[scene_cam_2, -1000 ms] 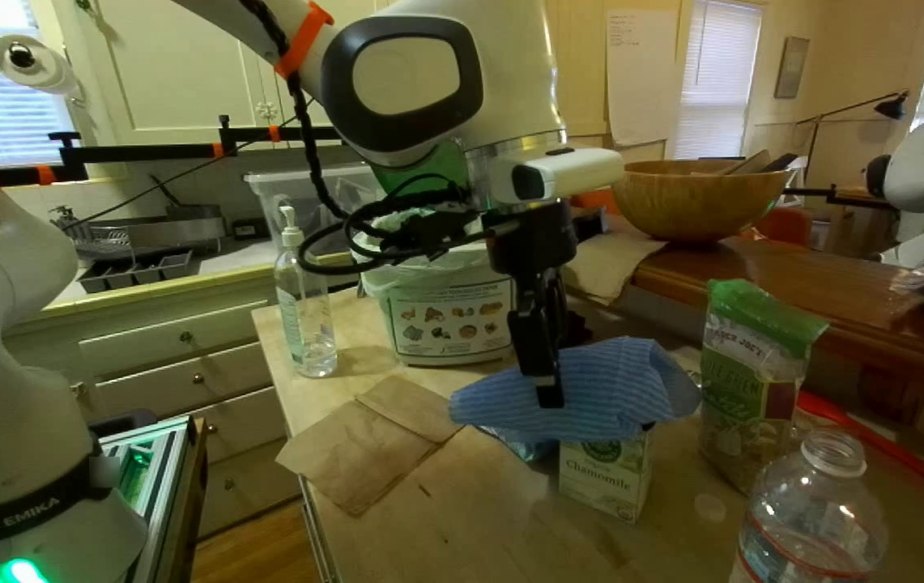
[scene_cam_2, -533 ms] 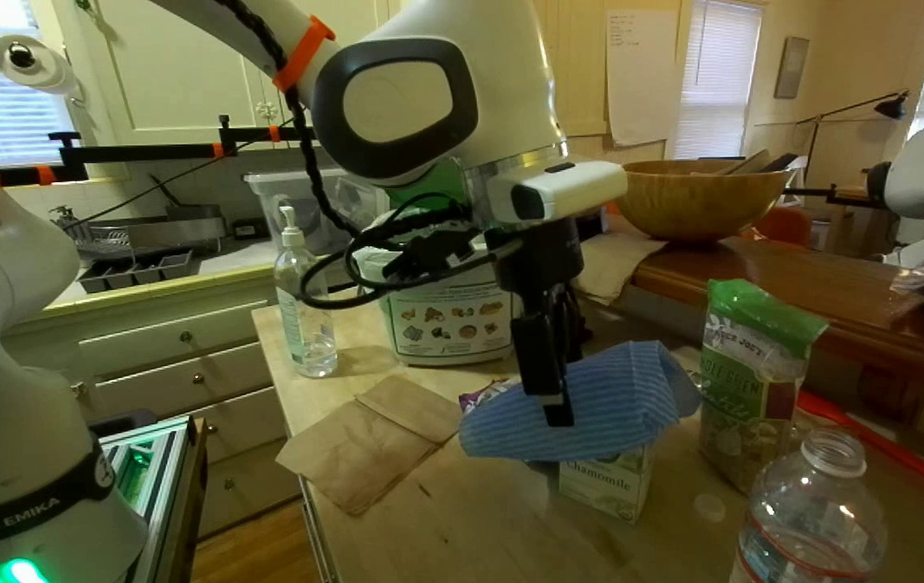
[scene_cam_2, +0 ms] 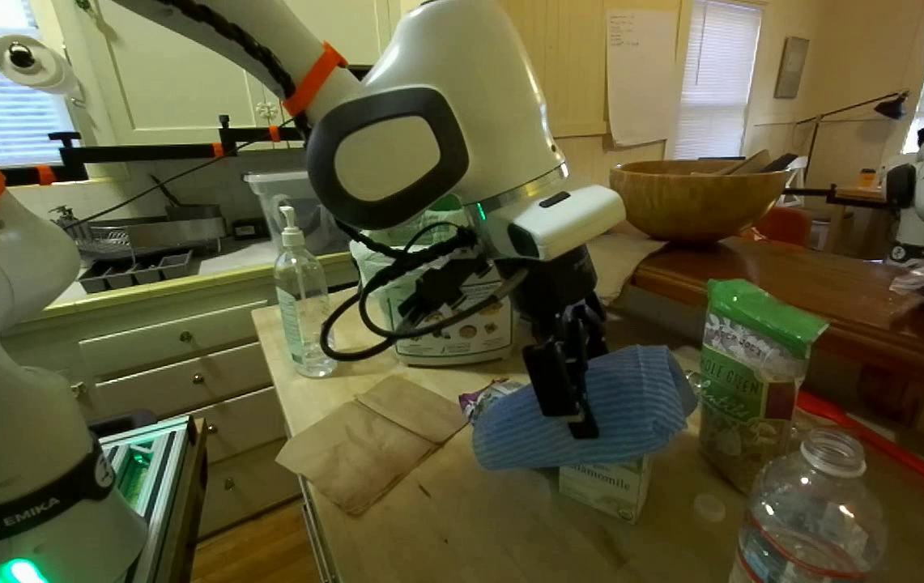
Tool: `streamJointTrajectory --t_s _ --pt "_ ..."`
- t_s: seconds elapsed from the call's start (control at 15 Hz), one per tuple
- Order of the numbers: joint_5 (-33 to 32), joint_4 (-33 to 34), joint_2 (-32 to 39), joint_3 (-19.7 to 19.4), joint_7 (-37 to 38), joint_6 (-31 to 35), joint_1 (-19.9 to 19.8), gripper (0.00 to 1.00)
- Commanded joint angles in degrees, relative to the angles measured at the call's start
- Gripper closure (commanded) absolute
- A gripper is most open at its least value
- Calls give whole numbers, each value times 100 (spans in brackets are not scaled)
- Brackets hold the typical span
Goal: Pick up the blue cloth and put it in the bin
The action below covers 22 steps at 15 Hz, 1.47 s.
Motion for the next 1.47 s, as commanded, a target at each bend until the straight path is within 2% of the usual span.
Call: streamJointTrajectory --t_s 0.0,0.47,1.0,1.07,1.13,1.2,1.33,1.4 --pt "607 -27 136 23 -58 338 83 0" --pt "1399 94 357 126 -519 287 243 0" --pt "1470 178 744 108 -852 234 279 0" --pt "1461 192 779 105 -850 237 282 8" --pt "1474 211 809 107 -863 228 283 26" --pt "1470 233 831 105 -865 223 285 35" --pt "1453 284 844 94 -862 215 284 48" --pt "1460 303 847 91 -868 209 283 51"
